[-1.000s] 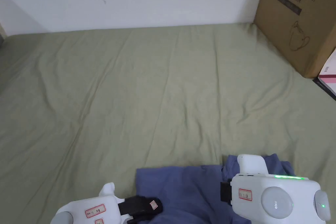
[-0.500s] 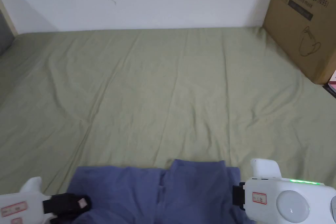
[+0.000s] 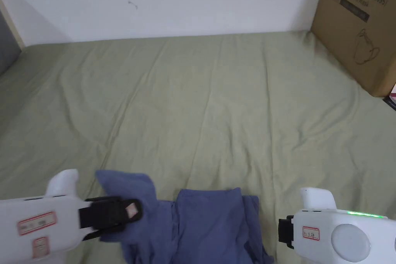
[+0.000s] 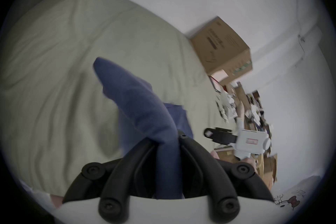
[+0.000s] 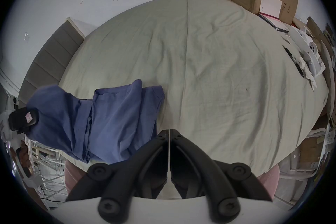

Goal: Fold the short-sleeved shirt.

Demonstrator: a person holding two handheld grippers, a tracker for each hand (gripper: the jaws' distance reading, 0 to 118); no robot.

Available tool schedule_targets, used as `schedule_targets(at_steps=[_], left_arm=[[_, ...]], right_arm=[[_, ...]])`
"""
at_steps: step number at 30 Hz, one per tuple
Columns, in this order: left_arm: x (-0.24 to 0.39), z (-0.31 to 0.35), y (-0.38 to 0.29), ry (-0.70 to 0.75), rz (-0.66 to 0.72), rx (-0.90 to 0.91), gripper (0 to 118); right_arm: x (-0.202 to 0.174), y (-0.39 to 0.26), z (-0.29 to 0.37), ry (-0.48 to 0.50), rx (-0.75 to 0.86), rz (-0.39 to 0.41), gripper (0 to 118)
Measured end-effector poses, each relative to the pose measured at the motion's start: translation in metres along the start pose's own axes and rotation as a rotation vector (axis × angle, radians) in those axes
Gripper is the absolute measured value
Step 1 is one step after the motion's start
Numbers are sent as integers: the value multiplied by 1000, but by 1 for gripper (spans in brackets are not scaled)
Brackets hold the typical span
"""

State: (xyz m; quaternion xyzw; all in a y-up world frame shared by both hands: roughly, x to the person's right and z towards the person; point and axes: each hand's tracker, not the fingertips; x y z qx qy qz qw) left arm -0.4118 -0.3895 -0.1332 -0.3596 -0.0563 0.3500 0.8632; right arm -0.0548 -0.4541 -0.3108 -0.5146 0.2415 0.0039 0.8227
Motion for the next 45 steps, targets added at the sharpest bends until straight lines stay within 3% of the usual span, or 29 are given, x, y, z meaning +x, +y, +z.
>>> schedule_targets(at_steps=[6, 8, 12, 13, 17, 18, 20, 21, 23, 27, 36, 45], left_arm=[[52, -100, -2, -82, -112, -195, 13], [62, -138, -12, -63, -136, -289, 21], [74, -182, -28, 28, -223, -380, 111], [76, -181, -29, 66, -236, -373, 111], [66, -149, -15, 59, -195, -274, 104], [60, -139, -11, 41, -155, -238, 84], [51, -127, -5, 68, -112, -193, 17], [50, -128, -5, 115, -122, -179, 2], [46, -134, -5, 201, -162, -175, 2], [42, -169, -16, 112, -98, -258, 1], [91, -240, -61, 87, -225, -422, 0], [119, -266, -79, -5, -281, -479, 0]], right_arm=[[19, -4, 5, -7, 4, -37, 1], [28, -6, 6, -18, 4, -54, 1], [45, -8, 6, -30, -2, -106, 1], [48, -9, 7, -31, -1, -109, 1], [53, -9, 10, -43, 5, -104, 1], [53, -9, 10, -44, 5, -105, 1], [54, -10, 7, -36, 4, -113, 1], [54, -10, 6, -30, 2, -116, 1], [52, -11, 2, -27, -3, -117, 1], [49, -12, 1, -15, -9, -112, 1], [60, -14, 4, -23, -9, -130, 1], [69, -16, 9, -41, -4, -154, 1]])
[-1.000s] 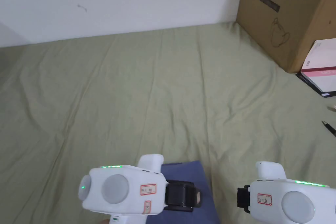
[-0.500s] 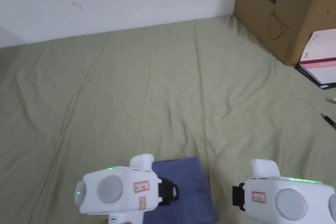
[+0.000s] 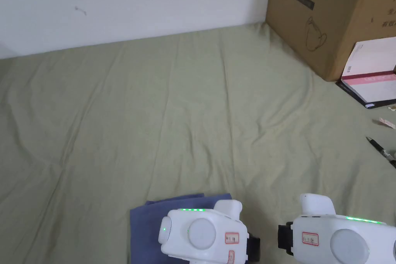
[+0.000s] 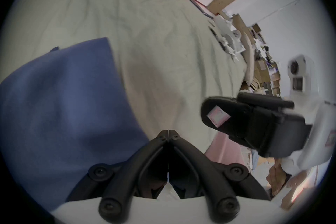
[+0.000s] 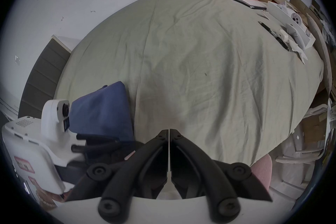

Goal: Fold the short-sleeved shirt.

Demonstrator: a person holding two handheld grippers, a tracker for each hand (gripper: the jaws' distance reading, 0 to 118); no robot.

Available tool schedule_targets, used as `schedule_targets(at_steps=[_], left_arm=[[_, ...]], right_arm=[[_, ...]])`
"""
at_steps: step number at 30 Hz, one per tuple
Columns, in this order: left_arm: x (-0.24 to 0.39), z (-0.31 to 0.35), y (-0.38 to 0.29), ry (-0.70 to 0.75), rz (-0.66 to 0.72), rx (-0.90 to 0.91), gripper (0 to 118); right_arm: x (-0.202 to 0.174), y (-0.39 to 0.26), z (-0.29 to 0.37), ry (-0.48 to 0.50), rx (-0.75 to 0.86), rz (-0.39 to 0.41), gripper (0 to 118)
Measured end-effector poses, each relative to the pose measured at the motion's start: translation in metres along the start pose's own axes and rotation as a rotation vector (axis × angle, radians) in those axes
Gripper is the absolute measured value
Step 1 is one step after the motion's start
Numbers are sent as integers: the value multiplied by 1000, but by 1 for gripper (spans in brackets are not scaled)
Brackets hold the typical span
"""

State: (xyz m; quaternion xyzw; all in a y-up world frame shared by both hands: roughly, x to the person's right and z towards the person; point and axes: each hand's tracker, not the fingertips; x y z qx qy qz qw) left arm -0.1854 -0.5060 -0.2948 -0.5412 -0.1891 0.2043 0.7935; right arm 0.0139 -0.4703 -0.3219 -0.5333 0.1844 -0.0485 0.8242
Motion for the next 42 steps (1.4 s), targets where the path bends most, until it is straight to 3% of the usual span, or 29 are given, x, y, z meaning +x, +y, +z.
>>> schedule_targets(at_steps=[3, 7, 11, 15, 18, 20, 22, 25, 26, 27, 31, 35, 37, 38, 39, 40, 41, 42], left_arm=[[-7, 32, -13, -62, -4, 69, 0], [-50, 103, -42, -109, 156, 243, 0], [-106, 162, -84, 2, 270, 355, 0], [-147, 187, -118, 56, 404, 394, 0], [-164, 192, -132, 33, 452, 439, 0], [-169, 190, -134, 25, 463, 447, 1], [-175, 189, -136, 1, 494, 462, 21], [-182, 181, -129, -84, 511, 453, 85], [-183, 178, -124, -100, 500, 447, 99], [-183, 174, -119, -106, 487, 445, 105], [-193, 149, -96, -216, 448, 419, 105], [-213, 105, -78, -335, 542, 304, 105], [-223, 89, -79, -449, 530, 329, 100], [-225, 88, -78, -489, 527, 342, 86], [-226, 89, -76, -451, 581, 327, 34], [-212, 94, -77, -400, 609, 299, 26], [-211, 90, -75, -280, 594, 245, 26], [-212, 87, -77, -336, 593, 255, 26]], right_arm=[[-8, 5, 6, 2, 13, 31, 1], [-32, 13, 14, 68, 67, 69, 1], [-75, 18, 7, 180, 86, 139, 1], [-119, 15, -24, 220, 35, 283, 1], [-139, 4, -69, 142, -63, 367, 1], [-141, -3, -94, 107, -116, 372, 1], [-139, 1, -88, 126, -78, 311, 1], [-136, 8, -89, 138, -97, 311, 1], [-134, 8, -85, 143, -99, 310, 1], [-134, 8, -85, 145, -100, 305, 1], [-139, 6, -85, 127, -94, 323, 1], [-140, 4, -84, 116, -87, 325, 1], [-139, 4, -84, 118, -84, 316, 1], [-139, 3, -82, 116, -83, 314, 1], [-141, 3, -80, 110, -82, 315, 1], [-142, 3, -78, 104, -79, 320, 1], [-144, 3, -76, 89, -74, 328, 1], [-145, 3, -74, 85, -77, 328, 1]])
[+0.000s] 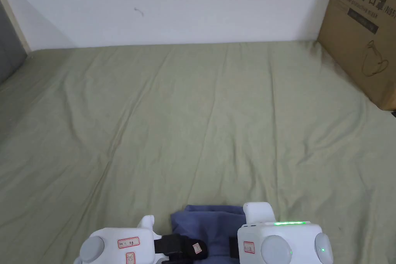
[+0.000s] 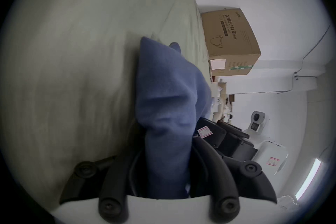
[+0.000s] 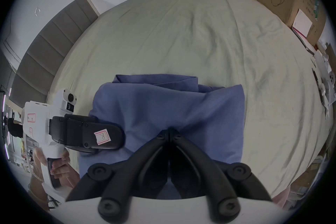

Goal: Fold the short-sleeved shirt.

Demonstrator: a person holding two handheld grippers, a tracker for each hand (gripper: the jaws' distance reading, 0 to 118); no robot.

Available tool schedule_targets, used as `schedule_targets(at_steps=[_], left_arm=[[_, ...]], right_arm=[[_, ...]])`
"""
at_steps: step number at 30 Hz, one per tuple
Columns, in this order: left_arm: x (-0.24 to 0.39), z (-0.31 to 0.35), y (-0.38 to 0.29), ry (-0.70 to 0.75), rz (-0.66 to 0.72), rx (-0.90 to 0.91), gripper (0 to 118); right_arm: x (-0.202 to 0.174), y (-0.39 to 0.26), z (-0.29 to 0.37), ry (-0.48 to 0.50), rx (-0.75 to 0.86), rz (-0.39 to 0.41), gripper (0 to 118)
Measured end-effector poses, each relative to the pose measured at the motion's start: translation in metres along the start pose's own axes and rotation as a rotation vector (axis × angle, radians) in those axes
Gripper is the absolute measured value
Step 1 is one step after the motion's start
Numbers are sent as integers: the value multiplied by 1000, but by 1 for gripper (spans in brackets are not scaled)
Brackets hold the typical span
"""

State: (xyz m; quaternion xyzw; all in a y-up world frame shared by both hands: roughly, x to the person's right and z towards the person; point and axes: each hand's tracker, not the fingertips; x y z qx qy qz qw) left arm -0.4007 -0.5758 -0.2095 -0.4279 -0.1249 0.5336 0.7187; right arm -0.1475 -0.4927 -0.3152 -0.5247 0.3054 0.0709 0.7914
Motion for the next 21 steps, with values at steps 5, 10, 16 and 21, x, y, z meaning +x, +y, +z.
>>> schedule_targets(at_steps=[5, 10, 16, 21], left_arm=[[27, 15, 5, 121, -135, -12, 26], [41, 71, 19, 334, -267, 3, 26], [22, 178, 42, 738, -315, 67, 26], [-6, 254, 65, 1024, -282, 104, 26]], right_arm=[[-10, 2, 24, -23, 52, -19, 1], [-39, 11, 49, -90, 173, 21, 1], [-70, 21, 52, -77, 226, 22, 1], [-88, 21, 47, -66, 227, 39, 1]])
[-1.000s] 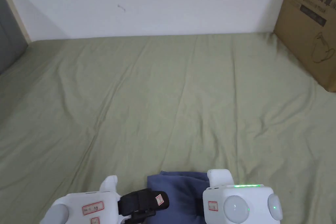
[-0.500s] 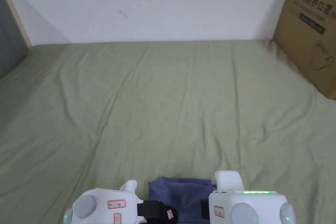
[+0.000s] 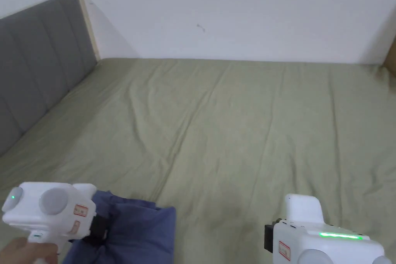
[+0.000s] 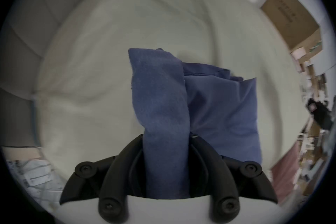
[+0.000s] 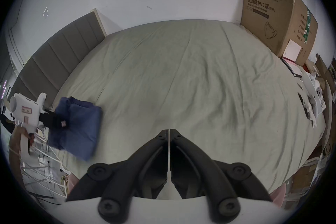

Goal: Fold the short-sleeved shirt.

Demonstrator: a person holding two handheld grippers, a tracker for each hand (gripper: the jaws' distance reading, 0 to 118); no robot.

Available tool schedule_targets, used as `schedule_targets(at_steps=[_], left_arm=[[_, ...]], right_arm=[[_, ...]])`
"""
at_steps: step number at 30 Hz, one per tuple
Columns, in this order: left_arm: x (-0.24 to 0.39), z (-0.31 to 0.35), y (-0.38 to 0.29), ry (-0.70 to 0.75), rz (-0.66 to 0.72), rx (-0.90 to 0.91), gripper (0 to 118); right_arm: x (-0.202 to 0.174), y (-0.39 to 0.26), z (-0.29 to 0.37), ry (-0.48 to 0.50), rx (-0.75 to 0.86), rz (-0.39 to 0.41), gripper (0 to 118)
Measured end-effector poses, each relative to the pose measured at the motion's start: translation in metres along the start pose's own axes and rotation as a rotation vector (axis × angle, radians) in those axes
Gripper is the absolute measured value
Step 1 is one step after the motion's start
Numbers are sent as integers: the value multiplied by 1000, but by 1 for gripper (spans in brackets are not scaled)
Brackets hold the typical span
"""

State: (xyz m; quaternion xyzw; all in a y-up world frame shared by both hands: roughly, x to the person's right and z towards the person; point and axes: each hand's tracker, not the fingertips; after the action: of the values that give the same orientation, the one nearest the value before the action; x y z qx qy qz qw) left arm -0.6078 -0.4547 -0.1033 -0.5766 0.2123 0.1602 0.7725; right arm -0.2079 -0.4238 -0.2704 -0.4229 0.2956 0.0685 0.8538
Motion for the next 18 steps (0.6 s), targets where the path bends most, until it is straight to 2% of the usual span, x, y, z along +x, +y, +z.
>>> schedule_targets(at_steps=[6, 7, 8, 9, 10, 11, 12, 15, 16, 17, 18], left_arm=[[-66, -4, 17, 419, -27, -44, 29], [-73, -6, 18, 479, -21, -51, 39], [-76, -6, 19, 549, -14, -47, 56], [-78, -5, 20, 577, -15, -30, 82], [-79, -3, 20, 568, -8, -16, 101], [-79, 1, 20, 538, 4, 5, 109], [-77, 6, 19, 479, 41, 32, 110], [-64, 18, 19, 377, 124, 85, 107], [-55, 23, 16, 351, 131, 100, 103], [-45, 27, 16, 321, 123, 117, 89], [-31, 34, 14, 292, 103, 143, 46]], right_arm=[[-1, -2, -10, -5, -37, -3, 1], [-1, -2, -11, -7, -41, -4, 1], [0, -3, -13, -9, -48, -3, 1], [0, -4, -15, -11, -55, -1, 1], [0, -4, -17, -13, -62, 0, 1], [1, -5, -19, -14, -73, 3, 1], [2, -5, -20, -14, -79, 2, 1], [6, -6, -21, -11, -88, -12, 1], [7, -6, -21, -10, -89, -11, 1], [8, -6, -20, -10, -88, -8, 1], [10, -6, -19, -12, -85, -8, 1]])
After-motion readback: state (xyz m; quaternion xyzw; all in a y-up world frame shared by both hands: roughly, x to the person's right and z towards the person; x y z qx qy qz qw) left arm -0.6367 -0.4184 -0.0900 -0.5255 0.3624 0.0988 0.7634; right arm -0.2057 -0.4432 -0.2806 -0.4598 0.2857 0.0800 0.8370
